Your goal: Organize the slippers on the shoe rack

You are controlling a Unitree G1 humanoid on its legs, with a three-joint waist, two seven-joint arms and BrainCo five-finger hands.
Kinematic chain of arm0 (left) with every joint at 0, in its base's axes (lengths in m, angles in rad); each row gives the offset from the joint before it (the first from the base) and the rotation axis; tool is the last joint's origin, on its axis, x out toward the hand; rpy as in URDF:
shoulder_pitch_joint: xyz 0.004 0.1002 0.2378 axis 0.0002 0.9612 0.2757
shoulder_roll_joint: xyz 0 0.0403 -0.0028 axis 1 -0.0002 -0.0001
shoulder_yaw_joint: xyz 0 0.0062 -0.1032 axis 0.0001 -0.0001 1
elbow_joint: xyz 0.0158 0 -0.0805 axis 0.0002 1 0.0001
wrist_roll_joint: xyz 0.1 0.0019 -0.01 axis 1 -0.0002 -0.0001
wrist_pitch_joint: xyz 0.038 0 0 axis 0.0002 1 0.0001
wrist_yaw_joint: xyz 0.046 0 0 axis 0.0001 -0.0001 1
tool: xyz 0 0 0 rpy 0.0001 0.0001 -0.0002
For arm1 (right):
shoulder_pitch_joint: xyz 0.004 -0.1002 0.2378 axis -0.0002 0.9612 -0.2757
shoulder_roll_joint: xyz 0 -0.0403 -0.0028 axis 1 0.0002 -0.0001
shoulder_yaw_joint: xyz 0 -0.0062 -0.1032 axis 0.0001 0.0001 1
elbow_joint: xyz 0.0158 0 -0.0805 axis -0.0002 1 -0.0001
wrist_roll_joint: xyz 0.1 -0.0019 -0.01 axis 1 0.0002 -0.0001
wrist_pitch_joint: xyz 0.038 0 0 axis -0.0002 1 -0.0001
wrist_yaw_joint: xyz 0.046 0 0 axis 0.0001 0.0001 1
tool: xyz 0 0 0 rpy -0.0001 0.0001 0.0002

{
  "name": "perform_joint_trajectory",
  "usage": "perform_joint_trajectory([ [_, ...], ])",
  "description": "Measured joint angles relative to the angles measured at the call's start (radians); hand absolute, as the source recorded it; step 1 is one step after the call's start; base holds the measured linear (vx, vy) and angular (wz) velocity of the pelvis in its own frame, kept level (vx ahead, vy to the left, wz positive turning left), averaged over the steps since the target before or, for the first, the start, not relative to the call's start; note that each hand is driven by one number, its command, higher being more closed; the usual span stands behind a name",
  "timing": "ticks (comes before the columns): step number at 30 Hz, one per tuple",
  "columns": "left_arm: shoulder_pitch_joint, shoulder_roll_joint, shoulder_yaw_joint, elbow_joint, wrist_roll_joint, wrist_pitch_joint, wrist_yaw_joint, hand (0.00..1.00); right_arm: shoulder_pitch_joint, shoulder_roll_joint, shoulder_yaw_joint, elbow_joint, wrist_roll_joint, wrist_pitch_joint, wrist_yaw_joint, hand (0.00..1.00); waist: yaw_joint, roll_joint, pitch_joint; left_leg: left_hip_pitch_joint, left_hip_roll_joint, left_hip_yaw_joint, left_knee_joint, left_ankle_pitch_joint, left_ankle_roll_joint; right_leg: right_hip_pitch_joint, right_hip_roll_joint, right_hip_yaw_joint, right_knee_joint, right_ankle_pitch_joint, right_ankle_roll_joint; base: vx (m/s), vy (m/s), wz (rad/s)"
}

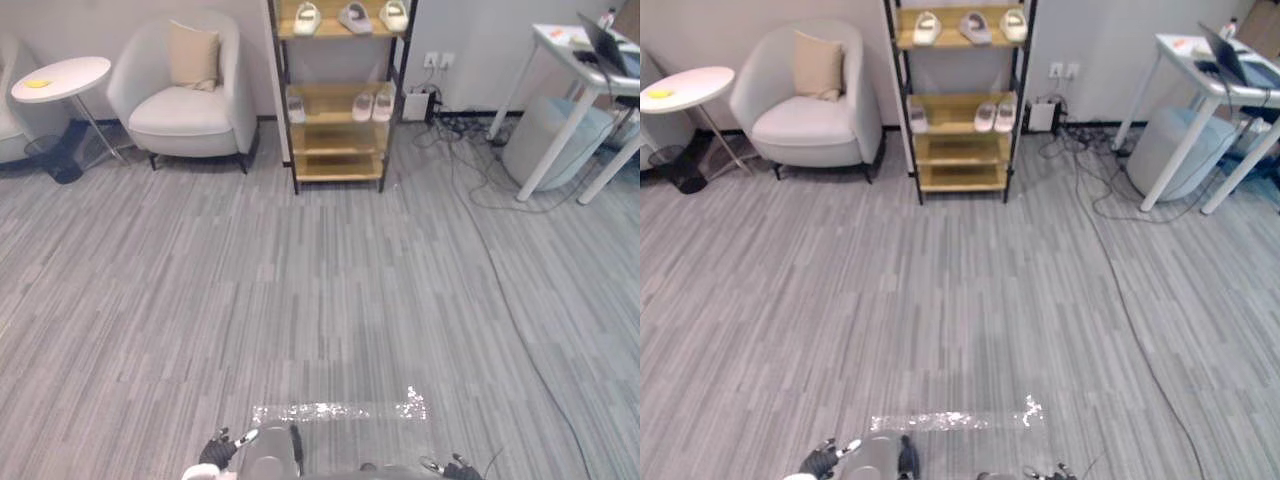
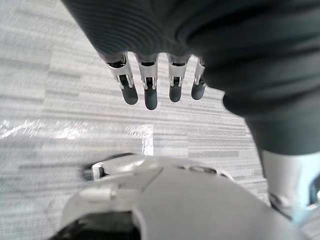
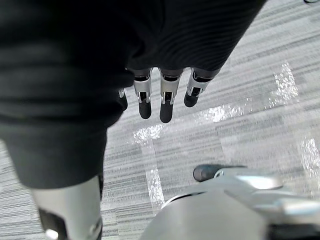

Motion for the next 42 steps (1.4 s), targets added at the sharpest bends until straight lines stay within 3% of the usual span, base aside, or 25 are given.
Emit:
perform_joint_trajectory([
  [2,0.017,0.001,0.018,0.001,-0.005,-0.002,0.000,0.00,-0.015,-0.002,0.005,0.001,0.006,0.000,-0.003,0.00,0.008,-0.004,-0.010,-0.015,-0.017,-0.016,0.052,0.042,0.032,-0.003,-0.018,0.031,0.049,-0.060,0.026,0.41,0.301,-0.49],
  [3,0.024,0.015,0.031,0.002,-0.007,-0.001,-0.001,0.00,-0.012,0.016,0.005,0.001,0.005,0.000,-0.003,0.00,0.009,-0.037,-0.024,-0.017,-0.045,-0.002,0.085,0.022,0.061,-0.017,-0.051,0.048,0.124,-0.100,0.048,0.56,0.311,-0.52],
  [4,0.022,0.024,0.035,0.008,-0.009,0.000,0.000,0.00,-0.019,0.024,0.005,-0.001,0.005,-0.002,-0.001,0.00,0.019,-0.053,-0.030,0.000,-0.063,0.029,0.082,-0.005,0.081,-0.098,-0.081,0.071,0.298,-0.132,0.078,0.55,0.295,-0.46],
  [6,0.017,0.026,0.032,0.022,-0.008,0.000,0.001,0.00,-0.025,0.023,0.004,-0.007,0.004,-0.003,0.007,0.00,0.011,-0.061,-0.031,0.071,-0.081,0.041,0.047,-0.029,0.094,-0.197,-0.089,0.097,0.579,-0.100,0.143,0.46,0.223,-0.20],
  [7,0.020,0.033,0.015,0.024,-0.007,0.002,0.002,0.00,-0.025,0.022,0.003,-0.008,-0.008,-0.002,0.011,0.00,0.000,-0.057,-0.028,0.190,-0.109,0.044,-0.021,-0.042,0.098,-0.258,-0.128,0.036,0.842,-0.072,0.157,0.38,0.165,0.02],
  [9,0.019,0.035,0.003,0.024,-0.007,0.003,0.002,0.00,-0.026,0.019,0.004,-0.011,-0.011,-0.003,0.012,0.00,-0.007,-0.057,-0.028,0.276,-0.122,0.042,-0.066,-0.041,0.109,-0.277,-0.173,-0.063,0.943,-0.084,0.097,0.50,0.128,0.01],
  [10,0.011,0.036,-0.011,0.024,-0.008,0.002,0.002,0.00,-0.035,0.012,0.006,-0.013,-0.013,-0.004,0.012,0.00,-0.008,-0.051,-0.027,0.364,-0.120,0.036,-0.122,-0.041,0.111,-0.320,-0.193,-0.185,0.948,-0.123,0.041,0.59,0.094,0.00],
  [12,-0.010,0.035,-0.018,0.023,-0.008,0.002,0.001,0.00,-0.041,0.010,0.006,-0.023,-0.013,-0.008,0.012,0.00,-0.014,-0.042,-0.021,0.394,-0.105,0.026,-0.137,-0.044,0.106,-0.361,-0.176,-0.250,0.880,-0.145,0.013,0.42,0.011,0.11],
  [14,-0.048,0.020,-0.023,0.022,-0.009,0.001,0.001,0.00,-0.054,-0.004,0.010,-0.043,-0.013,-0.014,0.012,0.00,-0.027,-0.011,0.002,0.434,-0.057,0.019,-0.138,-0.059,0.081,-0.431,-0.096,-0.273,0.686,-0.139,-0.005,0.50,-0.069,0.10],
  [16,-0.056,0.010,-0.023,0.021,-0.009,0.000,0.002,0.00,-0.060,-0.014,0.034,-0.049,-0.012,-0.016,0.011,0.00,-0.038,0.002,0.009,0.476,-0.030,0.014,-0.154,-0.071,0.061,-0.470,-0.016,-0.216,0.431,-0.026,0.003,0.45,-0.112,0.11],
  [18,-0.057,0.029,-0.022,0.005,-0.009,-0.003,0.002,0.00,-0.042,0.013,0.050,-0.044,-0.011,-0.016,0.010,0.00,-0.053,-0.062,0.011,0.536,-0.072,-0.020,-0.162,-0.112,0.013,-0.465,-0.023,-0.124,0.234,0.281,-0.028,0.50,-0.208,0.36],
  [19,-0.070,0.008,-0.014,0.012,-0.011,-0.002,0.011,0.00,-0.050,-0.003,0.039,-0.041,-0.011,-0.015,0.011,0.00,-0.059,-0.029,0.021,0.564,-0.042,-0.033,-0.159,-0.138,0.012,-0.472,-0.006,-0.140,0.308,0.244,-0.061,0.48,-0.224,0.31],
  [21,-0.076,-0.041,-0.013,0.013,-0.010,-0.006,0.013,0.00,-0.059,-0.019,0.040,-0.041,-0.012,-0.015,0.011,0.00,-0.065,0.018,0.016,0.540,0.009,-0.060,-0.093,-0.145,0.003,-0.465,0.030,-0.165,0.328,0.147,-0.057,0.44,-0.239,0.21],
  [23,-0.082,-0.071,0.000,0.007,-0.003,-0.005,0.009,0.00,-0.049,-0.016,0.027,-0.038,-0.011,-0.013,0.010,0.00,-0.072,0.029,0.020,0.427,0.057,-0.114,0.185,-0.142,-0.005,-0.399,0.054,-0.208,0.295,0.109,-0.065,0.41,-0.283,0.54],
  [24,-0.084,-0.077,0.016,-0.003,0.002,-0.004,0.004,0.00,-0.040,-0.019,0.028,-0.046,-0.010,-0.011,0.009,0.00,-0.072,0.041,0.027,0.350,0.099,-0.124,0.382,-0.101,-0.044,-0.346,0.079,-0.230,0.270,0.090,-0.075,0.37,-0.224,0.48],
  [25,-0.077,-0.082,0.038,-0.019,0.002,-0.002,0.000,0.00,-0.033,-0.020,0.034,-0.056,-0.010,-0.011,0.007,0.00,-0.067,0.044,0.031,0.286,0.138,-0.126,0.554,-0.040,-0.048,-0.298,0.100,-0.234,0.257,0.068,-0.094,0.36,-0.168,0.23],
  [27,-0.068,-0.083,0.069,-0.064,0.002,-0.003,-0.001,0.00,-0.035,-0.013,0.038,-0.084,-0.009,-0.011,0.000,0.00,-0.054,0.038,0.041,0.163,0.196,-0.074,0.789,-0.058,-0.032,-0.195,0.129,-0.235,0.231,0.023,-0.110,0.36,-0.143,0.06],
  [30,-0.067,-0.080,0.064,-0.089,-0.002,-0.016,-0.001,0.00,-0.045,-0.008,0.038,-0.076,-0.003,-0.012,-0.004,0.00,-0.028,0.021,0.044,0.042,0.166,0.004,0.700,-0.117,0.025,-0.098,0.129,-0.204,0.151,0.013,-0.097,0.31,-0.082,-0.24],
  [32,-0.070,-0.084,0.064,-0.095,-0.009,-0.023,0.000,0.00,-0.062,0.001,0.038,-0.072,0.000,-0.013,-0.006,0.00,-0.007,0.022,0.044,0.007,0.105,0.028,0.392,-0.112,0.036,-0.041,0.116,-0.173,0.096,0.009,-0.079,0.35,0.052,-0.52],
  [34,-0.072,-0.084,0.063,-0.094,-0.023,-0.024,0.000,0.00,-0.073,0.018,0.043,-0.064,0.008,-0.013,-0.007,0.00,0.002,0.017,0.045,0.007,0.041,0.023,0.076,-0.024,0.027,0.001,0.091,-0.149,0.072,-0.012,-0.067,0.42,0.146,-0.34],
  [36,-0.072,-0.084,0.052,-0.092,-0.029,-0.024,0.002,0.00,-0.076,0.028,0.061,-0.051,0.020,-0.013,-0.007,0.00,0.020,0.014,0.034,0.029,0.012,0.026,-0.046,0.103,0.016,0.026,0.075,-0.117,0.062,-0.033,-0.029,0.58,0.238,-0.41],
  [37,-0.073,-0.084,0.039,-0.079,-0.031,-0.024,0.002,0.00,-0.078,0.025,0.079,-0.046,0.025,-0.014,-0.004,0.00,0.026,0.021,0.020,0.036,-0.001,0.019,-0.040,0.187,0.066,0.052,0.067,-0.100,0.065,-0.061,0.001,0.62,0.224,-0.23],
  [38,-0.079,-0.075,0.035,-0.077,-0.035,-0.023,0.000,0.00,-0.079,0.037,0.078,-0.038,0.025,-0.012,-0.004,0.00,0.023,-0.003,0.007,0.024,-0.030,0.027,0.004,0.155,0.112,0.051,0.033,-0.099,0.087,-0.084,0.016,0.62,0.185,-0.08],
  [40,-0.085,-0.066,0.032,-0.063,-0.035,-0.023,0.000,0.00,-0.078,0.045,0.078,-0.038,0.024,-0.013,-0.001,0.00,0.025,-0.028,-0.005,0.033,-0.056,0.042,0.038,0.089,0.131,-0.015,-0.012,-0.072,0.259,-0.106,0.054,0.58,0.174,0.03],
  [42,-0.091,-0.046,0.010,-0.040,-0.035,-0.020,0.001,0.00,-0.076,0.062,0.077,-0.038,0.012,-0.013,0.007,0.00,0.016,-0.054,-0.003,0.132,-0.102,0.042,-0.002,0.041,0.149,-0.135,-0.073,-0.050,0.635,-0.064,0.120,0.58,0.175,0.14],
])
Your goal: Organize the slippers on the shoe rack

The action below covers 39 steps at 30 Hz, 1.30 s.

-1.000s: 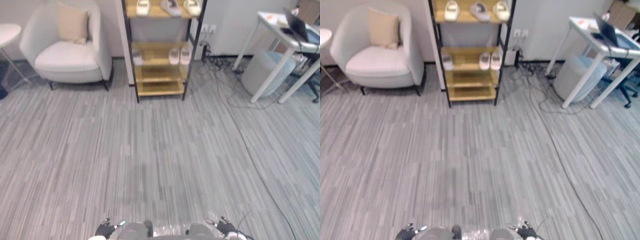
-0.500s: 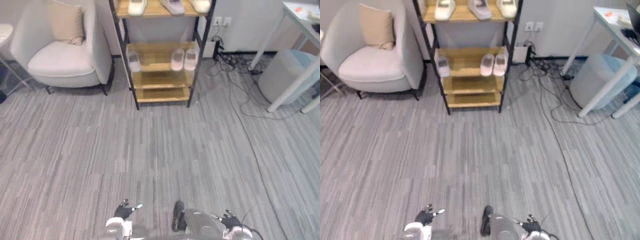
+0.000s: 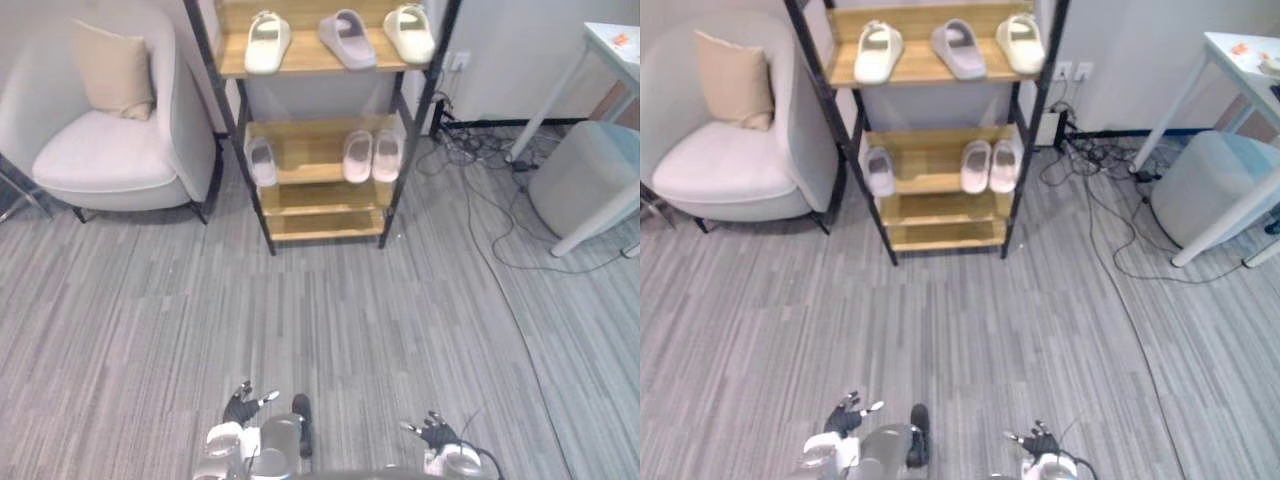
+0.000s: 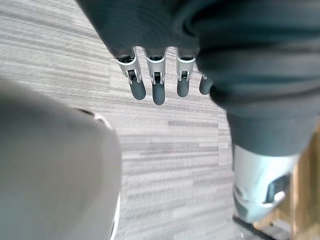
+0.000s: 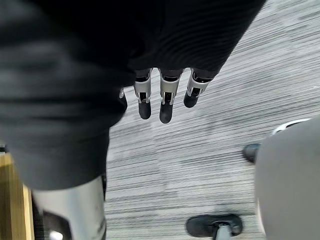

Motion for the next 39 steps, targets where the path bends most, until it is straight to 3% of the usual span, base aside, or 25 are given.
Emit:
perform_joint_trajectory([
  [1,-0.005,0.010,-0.018,0.008,0.005,0.005,0.000,0.00,0.000,0.005,-0.002,-0.004,-0.007,-0.001,0.006,0.00,-0.009,-0.009,0.003,0.059,-0.018,-0.009,-0.025,-0.019,0.008,-0.044,-0.040,-0.010,0.157,0.013,0.006,0.53,0.112,0.27],
  [3,-0.002,0.017,-0.055,0.033,0.014,0.006,0.001,0.00,-0.006,-0.001,0.000,-0.009,-0.024,-0.002,0.007,0.00,-0.024,-0.002,0.005,0.215,-0.031,-0.037,-0.098,-0.044,0.016,-0.099,-0.102,-0.113,0.340,-0.026,-0.076,0.53,0.063,0.28],
  [5,-0.004,0.016,-0.064,0.040,0.015,0.006,0.000,0.00,-0.010,-0.002,0.000,-0.011,-0.026,-0.009,0.007,0.00,-0.031,0.011,0.005,0.298,-0.011,-0.068,-0.151,-0.044,0.016,-0.152,-0.094,-0.180,0.273,-0.062,-0.126,0.43,-0.020,0.39],
  [8,-0.002,0.011,-0.063,0.042,0.014,0.009,-0.001,0.00,-0.028,-0.004,-0.001,-0.014,-0.026,-0.011,0.007,0.00,-0.037,0.019,0.011,0.340,0.040,-0.095,-0.158,-0.046,0.015,-0.244,-0.017,-0.168,-0.029,-0.048,-0.120,0.40,-0.115,0.43],
  [10,0.004,0.013,-0.062,0.042,0.016,0.009,0.000,0.00,-0.035,-0.004,0.000,-0.016,-0.025,-0.011,0.007,0.00,-0.045,0.016,0.013,0.370,0.070,-0.112,-0.160,-0.077,-0.028,-0.269,0.050,-0.079,-0.354,0.111,-0.108,0.40,-0.193,0.54],
  [11,0.008,0.015,-0.059,0.042,0.016,0.009,0.001,0.00,-0.034,-0.003,0.001,-0.014,-0.025,-0.009,0.007,0.00,-0.045,0.007,0.011,0.386,0.068,-0.121,-0.160,-0.106,-0.048,-0.268,0.056,-0.051,-0.448,0.178,-0.101,0.44,-0.268,0.54],
  [12,0.013,0.016,-0.051,0.045,0.016,0.010,0.002,0.00,-0.035,-0.005,0.000,-0.009,-0.024,-0.008,0.008,0.00,-0.049,0.005,0.009,0.420,0.070,-0.140,-0.159,-0.161,-0.085,-0.263,0.061,-0.026,-0.452,0.344,-0.128,0.45,-0.268,0.35],
  [13,0.007,-0.005,-0.045,0.051,0.017,0.009,0.004,0.00,-0.052,-0.017,0.000,-0.007,-0.026,-0.007,0.008,0.00,-0.051,0.045,0.011,0.438,0.107,-0.154,-0.157,-0.179,-0.094,-0.272,0.086,-0.040,-0.392,0.294,-0.141,0.50,-0.301,0.35],
  [15,0.008,-0.028,-0.039,0.061,0.020,0.004,0.000,0.00,-0.059,-0.023,-0.004,-0.005,-0.025,-0.008,0.008,0.00,-0.058,0.074,0.008,0.423,0.131,-0.182,-0.094,-0.178,-0.095,-0.263,0.095,-0.071,-0.358,0.230,-0.160,0.34,-0.199,0.34],
  [16,0.008,-0.039,-0.017,0.064,0.032,0.004,0.000,0.00,-0.057,-0.026,-0.008,-0.004,-0.026,-0.007,0.009,0.00,-0.068,0.091,0.003,0.364,0.158,-0.200,0.042,-0.178,-0.096,-0.227,0.113,-0.098,-0.374,0.205,-0.169,0.38,-0.258,0.43],
  [17,0.007,-0.043,-0.001,0.062,0.038,0.005,-0.002,0.00,-0.054,-0.026,-0.015,-0.005,-0.026,-0.006,0.008,0.00,-0.068,0.097,0.004,0.322,0.174,-0.210,0.151,-0.171,-0.109,-0.197,0.123,-0.113,-0.393,0.195,-0.175,0.43,-0.289,0.54],
  [18,0.006,-0.051,0.034,0.052,0.040,0.008,-0.002,0.00,-0.039,-0.028,-0.017,-0.016,-0.025,-0.005,0.005,0.00,-0.069,0.105,0.008,0.230,0.208,-0.212,0.378,-0.116,-0.166,-0.139,0.144,-0.137,-0.428,0.181,-0.187,0.42,-0.240,0.36],
  [19,0.013,-0.058,0.061,0.024,0.039,0.009,-0.001,0.00,-0.027,-0.030,-0.010,-0.029,-0.024,-0.003,0.003,0.00,-0.067,0.112,0.014,0.154,0.246,-0.200,0.550,-0.021,-0.177,-0.084,0.168,-0.139,-0.458,0.167,-0.209,0.34,-0.145,0.24],
  [20,0.023,-0.060,0.069,0.012,0.038,0.007,0.000,0.00,-0.019,-0.032,-0.001,-0.039,-0.024,-0.002,0.001,0.00,-0.059,0.106,0.019,0.113,0.278,-0.178,0.651,-0.022,-0.178,-0.048,0.179,-0.139,-0.474,0.159,-0.224,0.35,-0.111,0.02],
  [22,0.023,-0.056,0.064,-0.004,0.040,0.007,-0.001,0.00,-0.015,-0.028,-0.001,-0.041,-0.023,0.001,0.000,0.00,-0.049,0.101,0.018,0.044,0.311,-0.106,0.744,-0.096,-0.163,0.027,0.186,-0.132,-0.510,0.146,-0.228,0.36,-0.094,-0.13],
  [24,0.021,-0.055,0.062,-0.009,0.039,0.003,-0.001,0.00,-0.009,-0.025,-0.001,-0.035,-0.018,0.001,-0.001,0.00,-0.038,0.097,0.020,-0.012,0.288,-0.035,0.611,-0.170,-0.141,0.087,0.167,-0.112,-0.557,0.150,-0.209,0.26,-0.011,-0.31],
  [26,0.015,-0.049,0.046,-0.017,0.038,0.002,0.000,0.00,-0.016,-0.024,-0.002,-0.030,-0.017,0.001,-0.003,0.00,-0.035,0.091,0.024,-0.041,0.234,-0.027,0.367,-0.179,-0.144,0.120,0.136,-0.093,-0.575,0.145,-0.187,0.32,0.118,-0.26],
  [28,0.011,-0.046,0.018,-0.015,0.039,0.002,0.002,0.00,-0.015,-0.029,-0.001,-0.024,-0.017,0.000,-0.004,0.00,-0.033,0.095,0.024,-0.021,0.182,-0.047,0.079,-0.047,-0.147,0.135,0.117,-0.084,-0.575,0.125,-0.149,0.33,0.190,-0.15],
  [29,0.008,-0.042,0.011,-0.013,0.037,0.000,0.003,0.00,-0.016,-0.030,-0.001,-0.006,-0.017,0.001,-0.006,0.00,-0.026,0.083,0.017,-0.001,0.156,-0.043,0.049,0.024,-0.122,0.145,0.101,-0.066,-0.576,0.111,-0.124,0.34,0.219,0.00],
  [32,-0.002,0.005,-0.011,-0.002,0.037,0.002,0.001,0.00,-0.011,0.017,0.001,-0.001,-0.018,0.001,-0.004,0.00,-0.020,0.008,0.001,0.019,0.099,-0.017,0.017,0.008,-0.097,0.153,0.040,-0.069,-0.585,0.094,-0.095,0.28,0.139,0.02],
  [36,-0.005,0.004,-0.013,0.025,0.039,0.003,0.002,0.00,-0.026,0.018,0.003,0.000,-0.027,0.001,0.006,0.00,-0.016,0.015,0.004,0.123,0.077,0.032,-0.042,-0.024,-0.072,0.133,-0.001,-0.041,-0.437,0.087,-0.066,0.17,0.115,-0.34],
  [38,0.004,0.008,-0.032,0.038,0.039,0.004,0.001,0.00,-0.029,0.012,0.008,-0.003,-0.028,-0.001,0.006,0.00,-0.024,0.026,-0.007,0.204,0.063,0.050,-0.113,-0.029,-0.065,0.039,-0.039,-0.032,-0.202,0.087,-0.062,0.06,0.129,-0.34],
  [39,0.005,0.009,-0.038,0.042,0.040,0.004,0.001,0.00,-0.027,0.012,0.008,-0.004,-0.028,-0.001,0.006,0.00,-0.028,0.029,-0.007,0.212,0.061,0.051,-0.120,-0.029,-0.062,0.020,-0.048,-0.036,-0.165,0.077,-0.056,0.10,0.078,-0.04],
])
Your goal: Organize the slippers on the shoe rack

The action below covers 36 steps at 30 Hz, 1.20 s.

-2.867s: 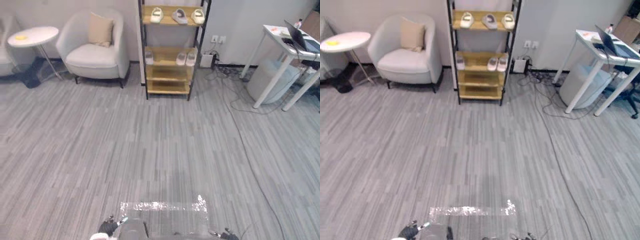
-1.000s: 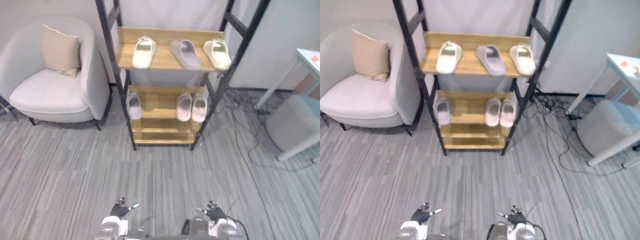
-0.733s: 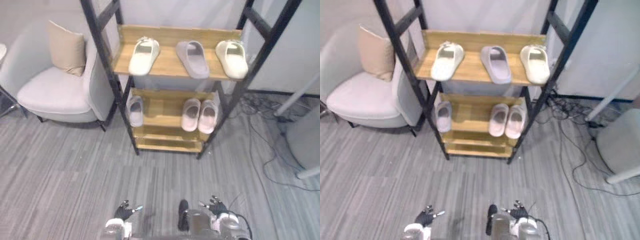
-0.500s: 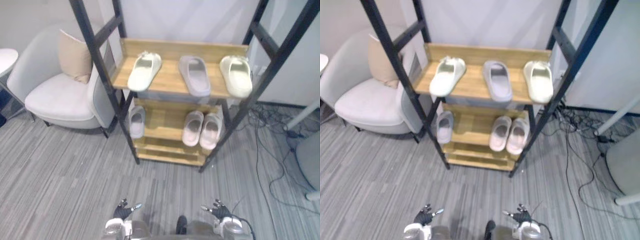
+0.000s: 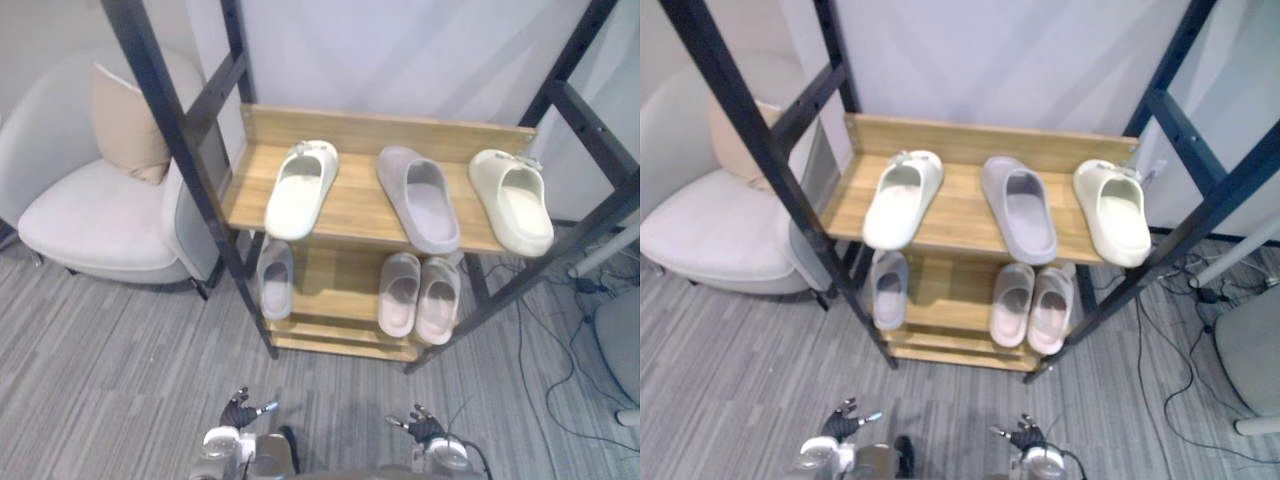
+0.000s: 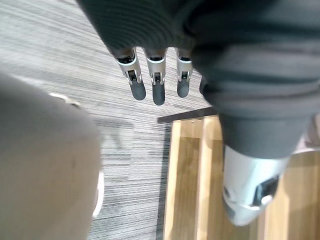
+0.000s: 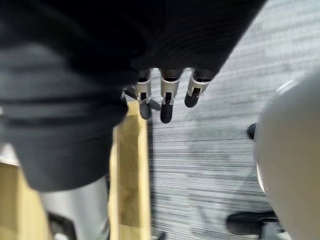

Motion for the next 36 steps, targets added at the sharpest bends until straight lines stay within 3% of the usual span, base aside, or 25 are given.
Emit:
perform_joint_trajectory([
  [2,0.002,0.013,-0.021,0.003,0.001,0.001,0.000,0.00,0.007,0.001,0.002,0.003,0.000,0.001,0.000,0.00,-0.006,-0.016,-0.012,0.013,-0.005,-0.006,-0.007,-0.004,0.003,-0.040,-0.014,-0.017,0.039,-0.050,-0.004,0.13,0.022,0.19],
  [4,0.001,0.017,-0.025,0.003,0.002,0.001,0.001,0.00,0.013,-0.006,0.006,0.014,0.000,0.002,0.000,0.00,-0.010,-0.020,-0.014,0.011,-0.002,-0.031,-0.006,-0.001,-0.002,-0.065,0.004,-0.015,-0.071,-0.067,-0.006,0.12,-0.056,0.38],
  [5,0.002,0.017,-0.025,0.003,0.002,0.002,0.000,0.00,0.013,-0.007,0.008,0.018,0.001,0.002,0.000,0.00,-0.011,-0.021,-0.015,0.011,-0.004,-0.038,-0.005,0.000,-0.005,-0.063,0.011,-0.008,-0.123,-0.055,-0.011,0.12,-0.098,0.35],
  [6,0.003,0.026,-0.025,0.004,0.002,0.002,0.000,0.00,0.015,-0.004,0.011,0.031,0.000,0.004,0.000,0.00,-0.010,-0.047,-0.026,0.010,-0.027,-0.054,-0.005,-0.001,-0.014,-0.059,0.016,0.009,-0.238,0.033,-0.009,0.12,-0.121,0.30],
  [7,0.000,0.024,-0.024,0.012,0.005,0.003,0.001,0.00,0.013,-0.007,0.010,0.036,0.001,0.004,0.002,0.00,-0.011,-0.041,-0.026,0.013,-0.025,-0.068,-0.007,-0.003,-0.018,-0.049,0.015,0.002,-0.240,0.027,-0.007,0.14,-0.143,0.35],
  [8,0.001,0.006,-0.023,0.020,0.007,0.002,0.001,0.00,0.012,-0.020,0.009,0.043,0.001,0.004,0.001,0.00,-0.013,-0.014,-0.035,0.017,-0.011,-0.082,-0.016,0.003,-0.026,-0.025,0.033,-0.010,-0.274,0.036,-0.014,0.11,-0.119,0.21],
  [11,0.009,-0.019,-0.014,0.022,0.008,0.001,0.001,0.00,0.013,-0.027,0.010,0.048,0.000,0.006,0.001,0.00,-0.014,0.012,-0.044,0.046,0.012,-0.097,-0.064,0.017,-0.049,0.027,0.072,-0.027,-0.359,0.064,-0.030,0.08,-0.096,0.09],
  [17,0.011,-0.006,-0.013,0.022,0.017,0.001,0.000,0.00,0.028,-0.017,0.014,0.041,0.001,0.002,0.001,0.00,-0.013,-0.011,-0.049,0.080,0.041,-0.102,-0.111,0.031,-0.071,0.085,0.116,-0.041,-0.452,0.096,-0.050,0.03,-0.074,0.01],
  [24,0.004,-0.001,-0.014,0.030,0.017,0.002,0.002,0.00,0.032,-0.017,0.042,0.028,0.002,-0.003,-0.001,0.00,-0.015,-0.020,-0.047,0.080,0.027,-0.112,-0.112,0.031,-0.070,0.100,0.107,-0.047,-0.476,0.104,-0.042,0.01,-0.002,0.04],
  [27,0.002,-0.001,-0.015,0.031,0.017,0.003,0.009,0.00,0.087,-0.018,0.073,-0.104,0.003,-0.004,-0.006,0.00,-0.015,-0.020,-0.047,0.080,0.025,-0.107,-0.113,0.031,-0.070,0.100,0.106,-0.041,-0.483,0.110,-0.040,-0.02,0.012,-0.07],
  [29,0.004,-0.001,-0.016,0.029,0.017,0.005,0.021,0.00,0.167,-0.020,0.080,-0.323,0.004,-0.008,-0.015,0.00,-0.021,-0.019,-0.047,0.080,0.027,-0.095,-0.112,0.031,-0.070,0.099,0.109,-0.025,-0.497,0.123,-0.042,-0.03,0.003,-0.16],
  [36,0.021,0.001,-0.027,0.021,0.018,0.005,0.035,0.00,0.351,-0.019,0.064,-0.808,0.000,-0.048,-0.022,0.00,-0.051,-0.020,-0.048,0.082,0.033,-0.060,-0.111,0.031,-0.070,0.098,0.119,0.012,-0.534,0.157,-0.045,-0.05,0.001,-0.16],
])
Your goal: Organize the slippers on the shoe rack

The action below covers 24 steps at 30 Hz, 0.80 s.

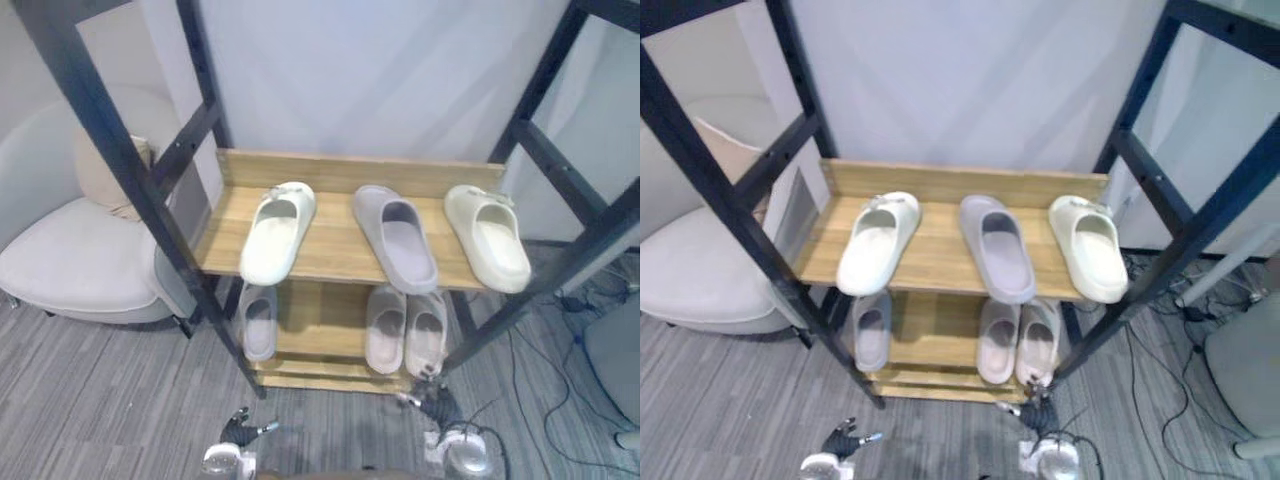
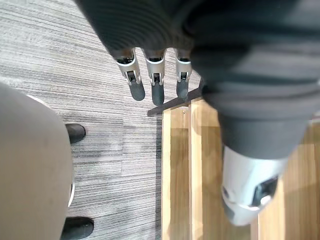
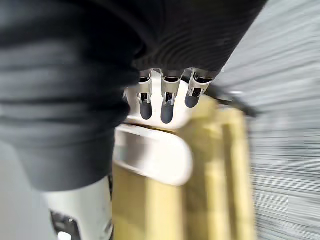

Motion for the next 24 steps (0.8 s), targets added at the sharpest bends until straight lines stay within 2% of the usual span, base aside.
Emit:
perform_joint_trajectory([
  [6,0.006,0.001,-0.023,0.000,0.001,-0.001,0.005,0.00,0.121,0.046,-0.046,-0.274,-0.061,-0.007,-0.008,0.00,-0.016,0.007,-0.003,0.004,0.006,0.018,0.000,0.000,0.000,0.001,0.007,0.020,-0.016,0.015,-0.001,-0.03,-0.007,-0.10],
  [14,0.011,-0.005,-0.035,-0.001,0.022,-0.010,0.004,0.00,0.141,0.058,-0.088,-0.533,-0.082,-0.030,-0.040,0.00,-0.021,0.028,-0.009,0.016,0.012,0.049,-0.010,-0.001,-0.001,-0.001,0.015,0.051,-0.030,0.027,-0.004,-0.01,-0.007,-0.12],
  [17,0.011,-0.006,-0.036,-0.001,0.023,-0.011,0.004,0.00,0.136,0.084,-0.113,-0.592,-0.122,-0.046,-0.057,0.00,-0.022,0.030,-0.009,0.017,0.012,0.051,-0.015,-0.001,-0.001,-0.003,0.016,0.053,-0.030,0.027,-0.004,0.00,0.000,0.00],
  [24,0.011,-0.006,-0.036,-0.001,0.030,-0.014,0.000,0.00,0.053,0.081,-0.117,-0.656,-0.156,-0.067,-0.097,0.00,-0.021,0.031,-0.009,0.015,0.010,0.048,-0.018,-0.001,-0.002,-0.005,0.015,0.050,-0.030,0.025,-0.002,0.00,-0.003,0.01],
])
